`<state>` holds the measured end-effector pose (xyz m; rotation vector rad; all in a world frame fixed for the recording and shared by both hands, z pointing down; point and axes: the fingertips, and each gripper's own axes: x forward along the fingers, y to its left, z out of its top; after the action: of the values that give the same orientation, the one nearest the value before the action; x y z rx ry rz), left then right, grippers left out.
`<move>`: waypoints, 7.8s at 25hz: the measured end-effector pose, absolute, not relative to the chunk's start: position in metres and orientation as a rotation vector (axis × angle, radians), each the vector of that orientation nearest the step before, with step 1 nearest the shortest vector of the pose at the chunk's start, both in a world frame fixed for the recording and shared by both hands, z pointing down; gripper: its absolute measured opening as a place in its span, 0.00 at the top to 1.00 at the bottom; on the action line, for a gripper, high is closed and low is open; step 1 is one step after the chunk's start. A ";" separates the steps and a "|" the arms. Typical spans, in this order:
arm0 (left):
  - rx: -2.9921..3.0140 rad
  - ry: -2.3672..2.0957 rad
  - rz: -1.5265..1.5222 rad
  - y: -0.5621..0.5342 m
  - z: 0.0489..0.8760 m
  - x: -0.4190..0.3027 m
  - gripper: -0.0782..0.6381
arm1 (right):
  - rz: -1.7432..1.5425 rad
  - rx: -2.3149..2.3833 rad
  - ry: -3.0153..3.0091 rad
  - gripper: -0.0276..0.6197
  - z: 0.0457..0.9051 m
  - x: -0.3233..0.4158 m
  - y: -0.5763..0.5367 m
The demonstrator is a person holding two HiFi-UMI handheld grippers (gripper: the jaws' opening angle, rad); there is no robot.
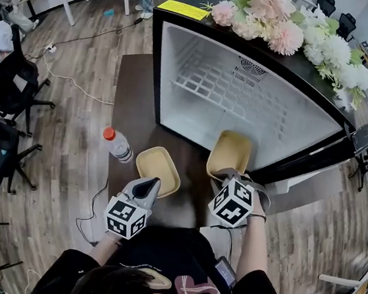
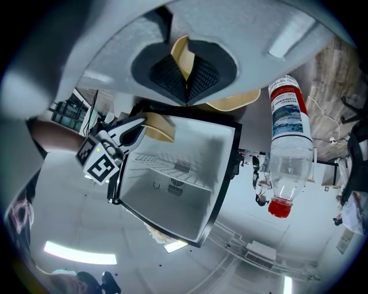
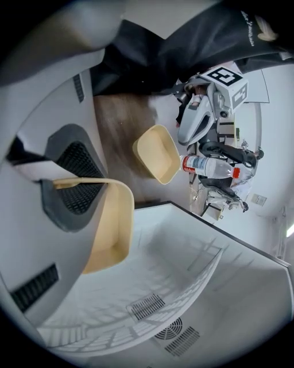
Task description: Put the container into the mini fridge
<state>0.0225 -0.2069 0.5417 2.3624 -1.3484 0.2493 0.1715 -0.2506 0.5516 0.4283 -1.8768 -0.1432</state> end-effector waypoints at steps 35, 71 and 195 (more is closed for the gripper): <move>2.279 -1.469 0.275 -0.218 0.546 -0.001 0.88 | -0.066 0.524 -1.861 0.92 0.581 0.190 -0.355; 2.323 -1.511 0.212 -0.231 0.525 0.003 0.88 | -0.244 0.576 -2.013 0.62 0.509 0.139 -0.325; 2.240 -1.632 0.282 -0.262 0.518 -0.036 0.88 | -0.288 0.418 -1.887 0.63 0.545 0.048 -0.400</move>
<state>-0.0357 -0.2622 0.5185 2.2396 -1.6320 0.2819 0.0482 -0.4004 0.5446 0.4184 -1.8871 -0.2876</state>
